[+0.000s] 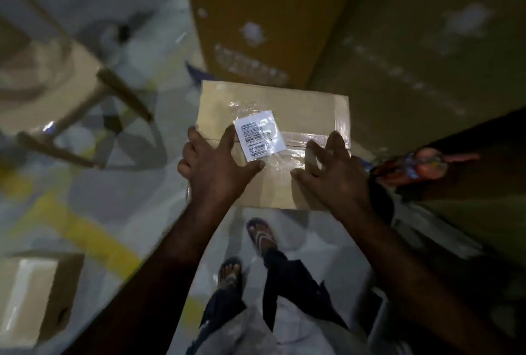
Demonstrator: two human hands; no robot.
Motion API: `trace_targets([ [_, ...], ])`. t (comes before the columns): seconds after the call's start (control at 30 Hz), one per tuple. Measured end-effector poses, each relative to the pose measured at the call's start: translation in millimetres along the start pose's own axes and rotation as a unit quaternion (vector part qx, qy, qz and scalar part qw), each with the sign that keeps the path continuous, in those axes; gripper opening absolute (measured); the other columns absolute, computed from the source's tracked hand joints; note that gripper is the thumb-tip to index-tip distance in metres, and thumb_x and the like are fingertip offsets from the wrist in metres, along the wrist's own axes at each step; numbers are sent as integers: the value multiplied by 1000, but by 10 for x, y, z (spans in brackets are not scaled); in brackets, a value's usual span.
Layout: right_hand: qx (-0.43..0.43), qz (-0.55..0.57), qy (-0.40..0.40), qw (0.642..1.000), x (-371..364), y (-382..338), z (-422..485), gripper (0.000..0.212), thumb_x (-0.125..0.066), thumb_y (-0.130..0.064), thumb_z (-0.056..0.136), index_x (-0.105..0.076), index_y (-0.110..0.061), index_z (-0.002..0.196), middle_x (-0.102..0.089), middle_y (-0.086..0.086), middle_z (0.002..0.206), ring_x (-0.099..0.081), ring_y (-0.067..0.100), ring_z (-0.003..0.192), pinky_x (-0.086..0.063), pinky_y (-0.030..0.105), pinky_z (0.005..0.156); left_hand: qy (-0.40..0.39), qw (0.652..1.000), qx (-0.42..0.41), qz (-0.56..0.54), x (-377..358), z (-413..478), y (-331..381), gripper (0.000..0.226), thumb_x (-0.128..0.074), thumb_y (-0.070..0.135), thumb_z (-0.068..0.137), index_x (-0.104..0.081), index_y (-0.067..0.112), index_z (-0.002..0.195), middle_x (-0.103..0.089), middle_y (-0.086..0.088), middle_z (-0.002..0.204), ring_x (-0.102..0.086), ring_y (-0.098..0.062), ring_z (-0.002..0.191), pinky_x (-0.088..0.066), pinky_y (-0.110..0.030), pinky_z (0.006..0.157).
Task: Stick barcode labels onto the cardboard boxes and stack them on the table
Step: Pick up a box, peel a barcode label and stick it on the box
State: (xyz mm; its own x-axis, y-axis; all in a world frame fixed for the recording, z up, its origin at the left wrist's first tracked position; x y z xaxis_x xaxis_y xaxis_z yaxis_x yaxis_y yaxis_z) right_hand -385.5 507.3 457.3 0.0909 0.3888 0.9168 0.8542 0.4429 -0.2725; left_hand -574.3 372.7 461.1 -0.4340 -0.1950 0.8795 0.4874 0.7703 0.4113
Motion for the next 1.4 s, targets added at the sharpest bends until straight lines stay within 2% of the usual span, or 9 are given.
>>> trace_targets([
  [0.1, -55, 15, 109, 992, 772, 270, -427, 70, -63, -62, 76, -51, -34, 139, -25, 6, 159, -48, 35, 128, -41, 45, 104, 4, 995, -100, -12, 289, -152, 735, 84, -70, 74, 64, -36, 51, 137, -11, -20, 156, -24, -44, 137, -23, -54, 108],
  [0.23, -172, 14, 188, 967, 1369, 743, -1192, 74, -55, -70, 71, -48, -40, 138, -27, -3, 154, -45, 41, 126, -41, 50, 102, -13, 976, -218, -27, 525, -644, 1555, 80, -69, 71, 65, -38, 51, 135, -10, -22, 157, -24, -47, 137, -22, -56, 108],
  [0.37, -258, 22, 241, 935, 1778, 1206, -2016, 77, -49, -71, 68, -48, -39, 138, -27, -4, 155, -47, 42, 124, -42, 52, 101, -50, 946, -317, -42, 575, -1277, 2230, 76, -70, 69, 67, -41, 48, 135, -11, -22, 156, -23, -48, 138, -21, -59, 110],
  [0.43, -305, 23, 271, 913, 1967, 1441, -2482, 77, -50, -72, 68, -48, -39, 138, -27, -5, 156, -47, 40, 126, -42, 53, 101, -71, 929, -362, -45, 537, -1634, 2554, 77, -70, 70, 69, -40, 48, 136, -8, -21, 158, -20, -46, 140, -19, -58, 111],
  [0.63, -437, 26, 355, 826, 2359, 2111, -3982, 74, -47, -75, 68, -50, -43, 135, -28, -6, 157, -46, 39, 128, -41, 55, 101, -87, 858, -502, -60, 442, -2940, 3490, 74, -67, 74, 66, -45, 47, 131, -20, -21, 153, -28, -46, 136, -24, -55, 107],
  [0.8, -536, 35, 378, 754, 2444, 2633, -5173, 64, -55, -68, 79, -46, -44, 138, -20, -7, 162, -36, 44, 133, -35, 54, 105, -114, 790, -599, -64, 237, -4195, 4154, 76, -68, 72, 67, -44, 45, 135, -12, -24, 157, -22, -44, 139, -22, -54, 108],
  [1.03, -636, 46, 401, 658, 2227, 3383, -6681, 67, -45, -72, 80, -45, -41, 141, -22, -4, 161, -35, 42, 135, -34, 57, 105, -172, 698, -694, -42, -360, -5932, 4750, 79, -65, 74, 70, -41, 43, 139, -9, -23, 159, -21, -43, 140, -21, -52, 109],
  [1.2, -689, 68, 396, 604, 1928, 3785, -7404, 66, -44, -71, 82, -44, -41, 141, -22, -3, 160, -35, 40, 135, -33, 55, 106, -205, 649, -732, -26, -826, -6834, 4926, 80, -65, 75, 68, -43, 43, 138, -18, -22, 155, -25, -42, 138, -24, -54, 108],
  [1.4, -750, 98, 401, 517, 1631, 4214, -7884, 59, -49, -68, 83, -52, -41, 135, -29, -6, 156, -35, 36, 134, -30, 54, 108, -270, 585, -765, 12, -1367, -7538, 5065, 78, -64, 71, 74, -42, 40, 142, -5, -12, 163, -12, -41, 146, -17, -56, 113],
])
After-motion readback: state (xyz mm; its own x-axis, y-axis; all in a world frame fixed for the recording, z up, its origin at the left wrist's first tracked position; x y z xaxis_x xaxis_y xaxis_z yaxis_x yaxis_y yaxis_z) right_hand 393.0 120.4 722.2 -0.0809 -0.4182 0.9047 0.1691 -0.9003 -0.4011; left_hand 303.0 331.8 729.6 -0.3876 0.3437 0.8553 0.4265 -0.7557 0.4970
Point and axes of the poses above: each hand's wrist, its own z-axis towards the middle knuckle, its own x-axis out of the back of the hand, y = z × x, the point moved 7 cm from there along z, towards the middle knuckle
